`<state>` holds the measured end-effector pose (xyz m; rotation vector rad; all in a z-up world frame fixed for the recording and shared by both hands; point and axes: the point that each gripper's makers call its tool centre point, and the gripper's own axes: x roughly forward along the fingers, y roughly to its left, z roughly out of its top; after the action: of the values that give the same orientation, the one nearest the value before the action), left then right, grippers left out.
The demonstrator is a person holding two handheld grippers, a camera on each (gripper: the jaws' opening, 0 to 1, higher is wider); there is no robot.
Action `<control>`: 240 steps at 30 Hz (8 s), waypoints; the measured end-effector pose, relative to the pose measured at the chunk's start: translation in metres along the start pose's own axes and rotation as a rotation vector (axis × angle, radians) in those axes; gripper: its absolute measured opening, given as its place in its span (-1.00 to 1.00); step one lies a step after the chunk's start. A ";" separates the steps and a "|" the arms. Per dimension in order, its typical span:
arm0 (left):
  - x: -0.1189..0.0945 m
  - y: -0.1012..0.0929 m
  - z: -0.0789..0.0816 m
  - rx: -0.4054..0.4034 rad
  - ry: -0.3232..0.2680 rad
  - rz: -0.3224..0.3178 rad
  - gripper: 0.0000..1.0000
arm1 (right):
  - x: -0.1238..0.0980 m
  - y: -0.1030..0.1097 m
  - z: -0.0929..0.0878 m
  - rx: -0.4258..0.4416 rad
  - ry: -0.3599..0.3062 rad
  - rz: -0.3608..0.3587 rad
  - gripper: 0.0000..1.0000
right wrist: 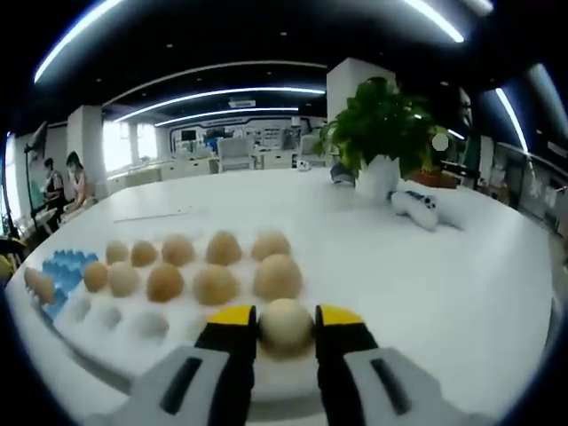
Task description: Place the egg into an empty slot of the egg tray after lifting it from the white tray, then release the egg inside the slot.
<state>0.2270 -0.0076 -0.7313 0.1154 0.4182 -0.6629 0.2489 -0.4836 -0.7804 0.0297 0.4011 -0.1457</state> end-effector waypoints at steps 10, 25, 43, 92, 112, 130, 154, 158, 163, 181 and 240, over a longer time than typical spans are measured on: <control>0.001 0.001 0.000 -0.001 -0.003 -0.001 0.38 | -0.015 0.008 0.026 0.019 -0.048 0.021 -0.50; 0.004 0.000 0.002 0.011 -0.002 -0.014 0.39 | -0.041 0.123 0.064 -0.046 -0.141 0.303 -0.50; 0.003 0.001 -0.001 0.003 0.000 -0.002 0.47 | -0.066 0.269 0.034 -0.149 -0.074 0.727 -0.50; 0.003 0.002 0.004 0.019 -0.003 0.007 0.47 | -0.051 0.296 -0.020 -0.319 -0.011 0.835 -0.47; 0.003 0.003 0.003 0.016 -0.004 0.006 0.46 | -0.028 0.261 0.039 -0.357 -0.158 0.638 -0.49; 0.001 0.005 0.001 0.013 0.000 0.011 0.44 | 0.004 0.237 0.011 -0.296 0.023 0.564 -0.48; 0.004 0.006 0.004 0.013 -0.003 0.009 0.42 | 0.005 0.237 0.001 -0.521 0.213 0.689 -0.50; 0.003 0.007 0.005 0.013 -0.007 0.013 0.42 | 0.005 0.237 0.006 -0.426 0.216 0.687 -0.51; 0.001 0.010 0.003 0.007 -0.003 0.021 0.42 | 0.000 0.231 0.025 -0.255 0.193 0.698 -0.51; 0.002 0.010 0.004 0.009 -0.010 0.016 0.43 | -0.015 0.257 0.035 -0.242 0.138 0.738 -0.51; 0.000 0.023 -0.004 0.001 -0.012 0.035 0.46 | -0.034 0.490 -0.012 -0.467 0.165 1.156 -0.50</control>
<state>0.2401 0.0112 -0.7362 0.1195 0.4039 -0.6294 0.2853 0.0063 -0.7783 -0.1882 0.5209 1.0968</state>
